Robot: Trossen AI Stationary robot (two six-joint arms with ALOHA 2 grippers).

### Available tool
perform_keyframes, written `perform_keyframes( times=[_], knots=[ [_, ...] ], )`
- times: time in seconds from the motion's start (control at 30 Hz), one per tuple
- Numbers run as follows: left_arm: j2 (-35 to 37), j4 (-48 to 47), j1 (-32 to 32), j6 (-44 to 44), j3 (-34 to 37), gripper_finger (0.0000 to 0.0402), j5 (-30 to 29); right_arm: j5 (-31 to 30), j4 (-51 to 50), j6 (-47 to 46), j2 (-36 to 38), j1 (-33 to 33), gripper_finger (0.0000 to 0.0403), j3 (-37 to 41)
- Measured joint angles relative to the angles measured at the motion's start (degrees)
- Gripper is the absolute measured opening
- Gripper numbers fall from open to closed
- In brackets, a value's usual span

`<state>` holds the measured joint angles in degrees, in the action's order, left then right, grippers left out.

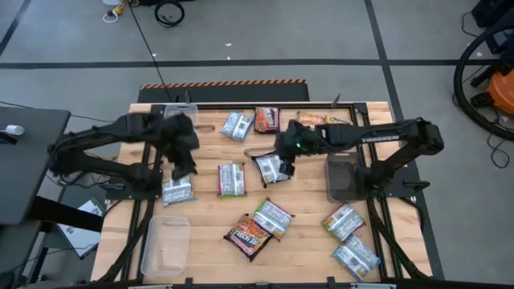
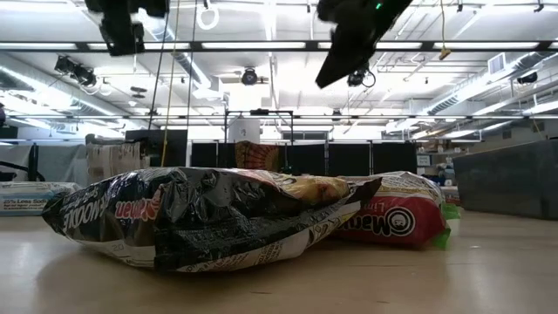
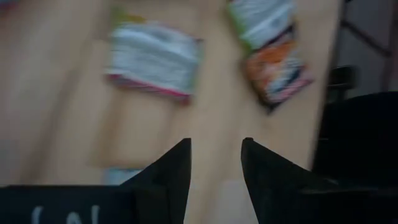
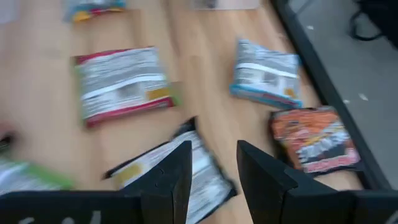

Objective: Sort Maruchan noodles
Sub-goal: Put the black noodle pack into the top transparent bin

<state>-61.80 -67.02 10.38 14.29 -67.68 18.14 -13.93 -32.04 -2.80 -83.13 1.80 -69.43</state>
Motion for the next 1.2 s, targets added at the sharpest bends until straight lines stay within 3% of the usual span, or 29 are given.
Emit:
perform_keyframes(
  times=[0.17,0.3,0.43,0.57,0.7,0.93,1.1,1.2],
  knots=[
    [-1.5,11.0,-19.7,13.0,0.7,0.0144,-9.7,-0.4,-3.0,-2.5,1.9,-5.9,0.0131,0.0],
    [-4.8,18.1,-30.9,21.0,0.5,0.0144,-18.5,-2.2,-6.7,-5.4,2.7,-10.2,0.0130,0.0],
    [-10.7,21.5,-37.5,28.1,0.6,0.0144,-23.9,-4.9,-10.4,-9.4,3.2,-14.9,0.0130,0.0],
    [-17.9,25.8,-41.4,32.0,0.6,0.0144,-25.7,-6.3,-14.6,-15.9,3.5,-19.3,0.0130,0.0],
    [-25.0,35.8,-44.0,25.6,0.6,0.0144,-27.9,-7.3,-21.1,-23.9,3.5,-24.1,0.0130,0.0],
    [-36.0,57.3,-46.3,3.9,0.5,0.0144,-33.0,-7.4,-30.3,-32.4,3.5,-31.2,0.0130,0.0],
    [-43.6,58.8,-45.3,-7.7,-5.8,0.0144,-37.0,-5.1,-33.8,-37.8,3.5,-33.4,0.0130,0.0],
    [-48.1,57.3,-44.2,-9.3,-10.7,0.0144,-37.2,-2.1,-33.6,-39.6,3.5,-34.0,0.0130,0.0]
  ],
)
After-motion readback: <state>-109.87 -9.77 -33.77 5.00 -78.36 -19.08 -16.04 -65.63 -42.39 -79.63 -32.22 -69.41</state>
